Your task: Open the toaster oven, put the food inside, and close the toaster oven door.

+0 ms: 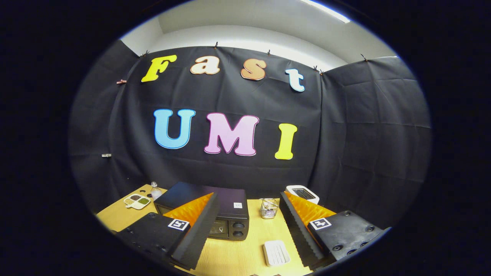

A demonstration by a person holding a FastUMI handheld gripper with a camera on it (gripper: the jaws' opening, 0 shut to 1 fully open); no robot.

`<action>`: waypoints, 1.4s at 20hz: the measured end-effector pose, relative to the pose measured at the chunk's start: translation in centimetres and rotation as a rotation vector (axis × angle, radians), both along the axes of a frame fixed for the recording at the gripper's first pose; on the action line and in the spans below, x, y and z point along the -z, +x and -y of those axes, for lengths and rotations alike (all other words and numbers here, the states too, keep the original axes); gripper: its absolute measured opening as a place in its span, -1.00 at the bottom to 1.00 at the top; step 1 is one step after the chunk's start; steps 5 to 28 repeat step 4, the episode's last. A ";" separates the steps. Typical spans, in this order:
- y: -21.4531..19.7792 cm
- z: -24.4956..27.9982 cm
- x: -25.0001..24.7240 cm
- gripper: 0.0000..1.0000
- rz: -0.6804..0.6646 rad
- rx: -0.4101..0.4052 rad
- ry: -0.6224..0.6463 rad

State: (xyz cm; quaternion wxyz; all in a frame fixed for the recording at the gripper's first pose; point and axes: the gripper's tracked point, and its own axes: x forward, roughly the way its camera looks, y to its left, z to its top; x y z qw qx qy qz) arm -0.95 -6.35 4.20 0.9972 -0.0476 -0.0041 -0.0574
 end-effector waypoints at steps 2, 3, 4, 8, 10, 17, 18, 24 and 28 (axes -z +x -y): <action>0.0 -0.6 -0.2 0.95 0.005 -0.015 -0.017; -0.1 -1.0 -0.3 0.95 0.008 -0.024 -0.030; 0.0 -1.2 -0.4 0.95 0.009 -0.032 -0.040; 0.0 -1.2 -0.4 0.95 0.009 -0.032 -0.040; 0.0 -1.2 -0.4 0.95 0.009 -0.032 -0.040; 0.0 -1.2 -0.4 0.95 0.009 -0.032 -0.040; 0.0 -1.2 -0.4 0.95 0.009 -0.032 -0.040; 0.0 -1.2 -0.4 0.95 0.009 -0.032 -0.040; 0.0 -1.2 -0.4 0.95 0.009 -0.032 -0.040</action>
